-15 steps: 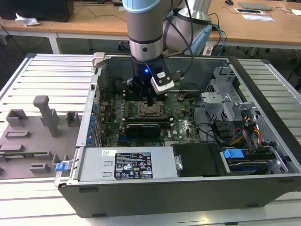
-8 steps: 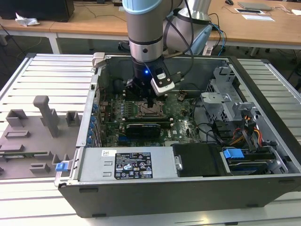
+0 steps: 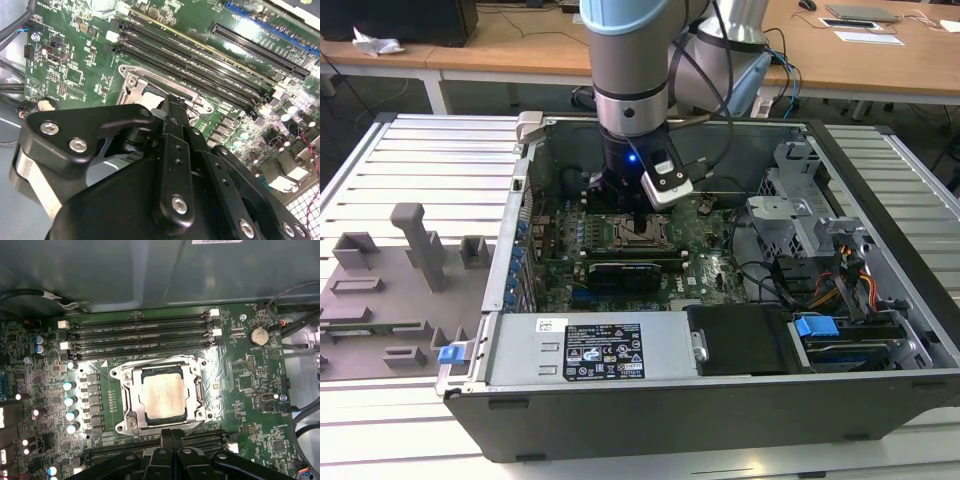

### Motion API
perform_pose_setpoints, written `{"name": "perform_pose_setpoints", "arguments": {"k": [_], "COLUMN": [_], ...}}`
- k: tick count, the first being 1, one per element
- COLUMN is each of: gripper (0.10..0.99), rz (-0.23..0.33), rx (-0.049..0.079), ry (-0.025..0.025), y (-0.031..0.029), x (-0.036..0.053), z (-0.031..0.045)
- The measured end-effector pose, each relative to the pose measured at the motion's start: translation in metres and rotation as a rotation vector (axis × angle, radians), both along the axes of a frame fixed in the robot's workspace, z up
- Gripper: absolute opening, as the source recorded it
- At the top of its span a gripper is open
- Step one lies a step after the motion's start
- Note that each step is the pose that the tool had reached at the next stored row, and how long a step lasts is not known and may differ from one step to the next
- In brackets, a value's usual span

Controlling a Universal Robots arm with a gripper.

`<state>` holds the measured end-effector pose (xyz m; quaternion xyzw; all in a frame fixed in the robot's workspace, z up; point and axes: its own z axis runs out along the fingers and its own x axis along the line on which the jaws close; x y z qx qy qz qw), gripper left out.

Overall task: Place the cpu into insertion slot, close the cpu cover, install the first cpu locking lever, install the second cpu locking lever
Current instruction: 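Install the second cpu locking lever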

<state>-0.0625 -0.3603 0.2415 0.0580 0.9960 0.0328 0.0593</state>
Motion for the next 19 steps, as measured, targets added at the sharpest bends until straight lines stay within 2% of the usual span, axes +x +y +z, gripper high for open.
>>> {"name": "perform_pose_setpoints", "arguments": {"k": [3, 6, 15, 19], "gripper": [0.106, 0.106, 0.106, 0.106], "rz": [0.000, 0.000, 0.000, 0.000], "rx": [0.000, 0.001, 0.001, 0.001], "ry": [0.0000, 0.0000, -0.0001, 0.0000], "y": [-0.0033, -0.0042, -0.0042, -0.0042], "x": [-0.0002, -0.0013, -0.0017, -0.0031], "z": [-0.0003, -0.0060, -0.0066, -0.0100]}}
